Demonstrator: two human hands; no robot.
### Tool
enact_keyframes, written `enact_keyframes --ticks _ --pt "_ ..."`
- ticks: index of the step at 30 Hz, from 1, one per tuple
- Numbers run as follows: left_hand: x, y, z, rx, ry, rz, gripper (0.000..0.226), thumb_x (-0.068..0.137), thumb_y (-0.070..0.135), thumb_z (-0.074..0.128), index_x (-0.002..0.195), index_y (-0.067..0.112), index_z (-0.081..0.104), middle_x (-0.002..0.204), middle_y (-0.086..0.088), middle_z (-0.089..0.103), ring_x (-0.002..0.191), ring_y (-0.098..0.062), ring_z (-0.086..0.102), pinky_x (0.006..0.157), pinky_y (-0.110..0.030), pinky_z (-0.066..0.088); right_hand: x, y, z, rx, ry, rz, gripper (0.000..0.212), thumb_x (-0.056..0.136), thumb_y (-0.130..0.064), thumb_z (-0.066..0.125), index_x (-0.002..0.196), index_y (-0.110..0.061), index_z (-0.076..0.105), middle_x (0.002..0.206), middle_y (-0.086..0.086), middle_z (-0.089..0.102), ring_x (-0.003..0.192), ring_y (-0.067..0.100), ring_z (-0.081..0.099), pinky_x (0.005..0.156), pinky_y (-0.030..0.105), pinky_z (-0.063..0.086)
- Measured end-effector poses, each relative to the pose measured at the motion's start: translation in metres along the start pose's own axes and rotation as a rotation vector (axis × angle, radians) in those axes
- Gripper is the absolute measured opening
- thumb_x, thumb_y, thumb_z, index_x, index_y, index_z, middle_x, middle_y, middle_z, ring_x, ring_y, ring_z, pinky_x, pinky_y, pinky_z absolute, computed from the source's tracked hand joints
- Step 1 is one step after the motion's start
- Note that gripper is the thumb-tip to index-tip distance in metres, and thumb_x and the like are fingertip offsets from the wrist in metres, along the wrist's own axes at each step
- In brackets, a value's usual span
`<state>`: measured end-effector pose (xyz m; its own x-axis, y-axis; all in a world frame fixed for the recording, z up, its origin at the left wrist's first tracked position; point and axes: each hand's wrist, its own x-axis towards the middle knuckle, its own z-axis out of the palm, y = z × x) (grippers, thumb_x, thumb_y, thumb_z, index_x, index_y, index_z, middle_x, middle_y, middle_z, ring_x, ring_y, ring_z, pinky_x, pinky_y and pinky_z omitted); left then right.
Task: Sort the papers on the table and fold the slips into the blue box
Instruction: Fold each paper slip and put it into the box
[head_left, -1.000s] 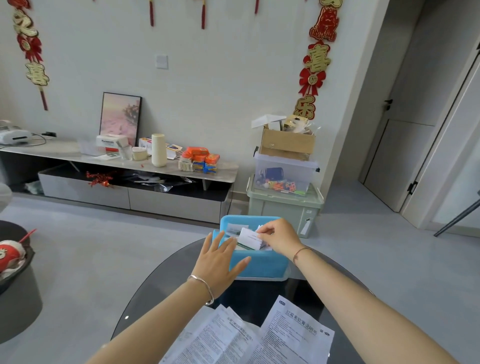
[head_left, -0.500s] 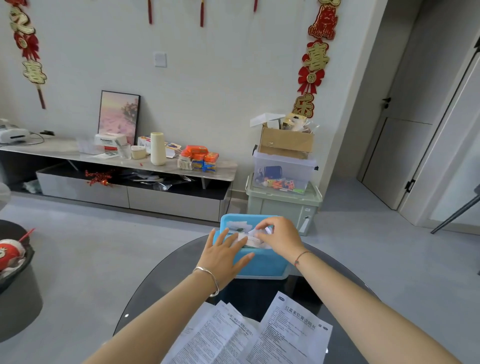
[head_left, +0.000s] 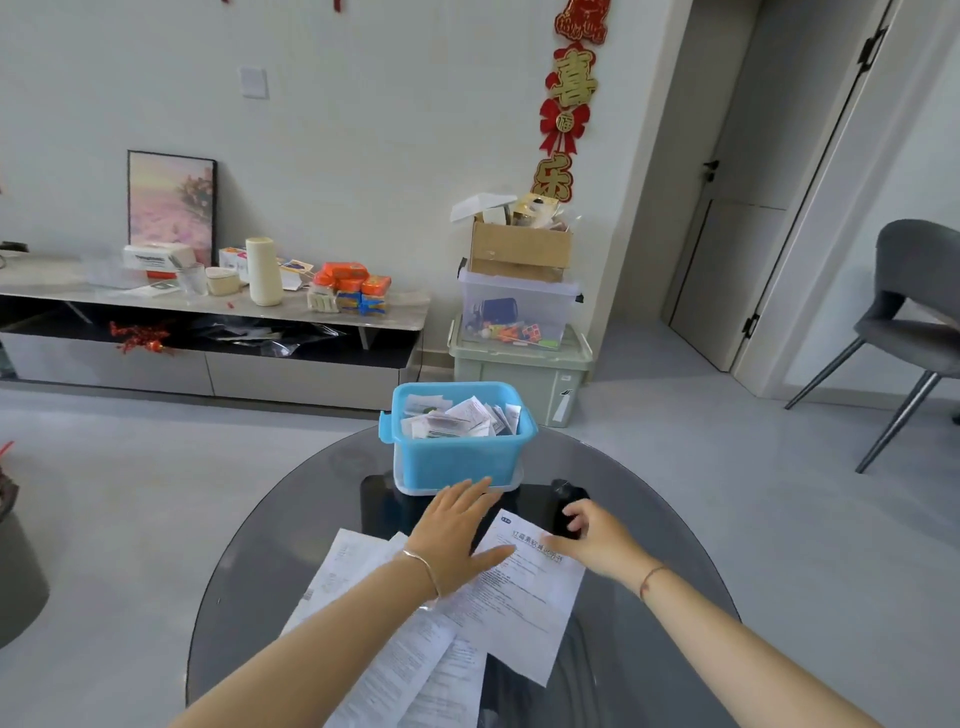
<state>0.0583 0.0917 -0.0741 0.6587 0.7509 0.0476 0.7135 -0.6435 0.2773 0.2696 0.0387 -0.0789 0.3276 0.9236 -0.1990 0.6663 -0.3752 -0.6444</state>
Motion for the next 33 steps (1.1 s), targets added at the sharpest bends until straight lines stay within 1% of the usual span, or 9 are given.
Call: enact_keyframes --ticks 6,9,12,16,20,23,26,29,33 --pt "-0.005 0.012 0.03 -0.303 -0.13 -0.311 0.092 0.087 0.053 0.058 0.153 0.027 -0.001 0.16 0.002 0.013 0.146 -0.023 0.019 0.115 -0.04 0.024 -0.017 0.016 0.002 0.204 -0.079 -0.016 0.021 0.077 -0.017 0.078 0.093 -0.017 0.065 0.093 0.003 0.071 0.084 0.014 0.065 0.076 0.022 0.052" --pt "-0.001 0.015 0.023 -0.495 -0.084 -0.333 0.076 0.087 0.047 0.062 0.15 0.026 0.024 0.142 0.0 0.046 0.123 -0.019 0.052 0.102 -0.033 0.045 -0.028 0.016 -0.011 0.447 -0.075 -0.027 0.015 0.078 -0.013 0.077 0.092 -0.009 0.07 0.093 0.007 0.074 0.083 0.016 0.068 0.073 0.021 0.053" --pt "0.003 0.018 0.009 -0.741 -0.001 -0.29 0.038 0.085 0.034 0.068 0.117 0.014 0.066 0.106 -0.002 0.07 0.089 -0.016 0.066 0.085 -0.023 0.054 -0.04 0.013 -0.026 0.64 0.005 -0.018 0.015 0.081 -0.015 0.074 0.095 -0.01 0.071 0.094 0.008 0.073 0.082 0.017 0.068 0.079 0.028 0.055" --pt "0.005 0.035 -0.006 -0.993 0.077 -0.212 0.021 0.084 0.025 0.07 0.09 0.006 0.071 0.092 -0.004 0.074 0.084 -0.018 0.071 0.07 -0.018 0.055 -0.061 0.018 -0.044 0.636 -0.157 -0.08 0.019 0.085 -0.01 0.069 0.104 -0.009 0.071 0.103 0.005 0.073 0.093 0.014 0.07 0.079 0.023 0.056" --pt "0.006 0.046 -0.01 -0.913 0.181 -0.04 0.019 0.086 0.02 0.069 0.101 0.009 0.072 0.101 0.002 0.073 0.089 -0.008 0.068 0.085 -0.019 0.054 -0.073 0.021 -0.054 0.425 0.06 -0.258 0.017 0.087 -0.007 0.067 0.095 -0.021 0.073 0.101 -0.005 0.073 0.084 -0.003 0.068 0.078 0.014 0.052" --pt "0.006 0.049 -0.005 -0.731 0.177 0.081 0.029 0.089 0.011 0.064 0.116 0.018 0.068 0.114 0.005 0.068 0.102 -0.009 0.063 0.096 -0.021 0.048 -0.079 0.033 -0.059 0.212 0.345 -0.51 0.038 0.085 0.003 0.064 0.094 -0.033 0.074 0.099 -0.02 0.071 0.098 -0.003 0.064 0.088 0.015 0.049" --pt "-0.005 0.049 0.003 -0.447 0.211 0.153 0.035 0.091 0.016 0.062 0.124 0.028 0.063 0.124 0.006 0.064 0.113 -0.013 0.058 0.102 -0.026 0.045 -0.083 0.054 -0.052 -0.196 0.579 -0.861 0.039 0.08 0.006 0.058 0.102 -0.022 0.075 0.108 -0.014 0.07 0.107 0.004 0.061 0.095 0.015 0.045" --pt "-0.016 0.044 0.021 -0.141 0.108 0.263 0.032 0.096 0.018 0.052 0.125 0.024 0.062 0.126 0.001 0.062 0.116 -0.017 0.056 0.1 -0.028 0.041 -0.088 0.085 -0.037 -0.364 0.498 -0.957 0.038 0.078 0.003 0.059 0.105 -0.02 0.075 0.111 -0.012 0.07 0.106 0.008 0.063 0.095 0.023 0.047" --pt "-0.033 0.036 0.049 -0.068 -0.051 0.338 0.025 0.094 0.038 0.05 0.115 0.036 0.063 0.111 0.0 0.069 0.1 -0.024 0.066 0.09 -0.036 0.051 -0.098 0.12 -0.015 -0.42 0.191 -0.79 0.048 0.077 0.0 0.067 0.114 -0.03 0.069 0.12 -0.019 0.064 0.107 0.005 0.062 0.095 0.018 0.047"
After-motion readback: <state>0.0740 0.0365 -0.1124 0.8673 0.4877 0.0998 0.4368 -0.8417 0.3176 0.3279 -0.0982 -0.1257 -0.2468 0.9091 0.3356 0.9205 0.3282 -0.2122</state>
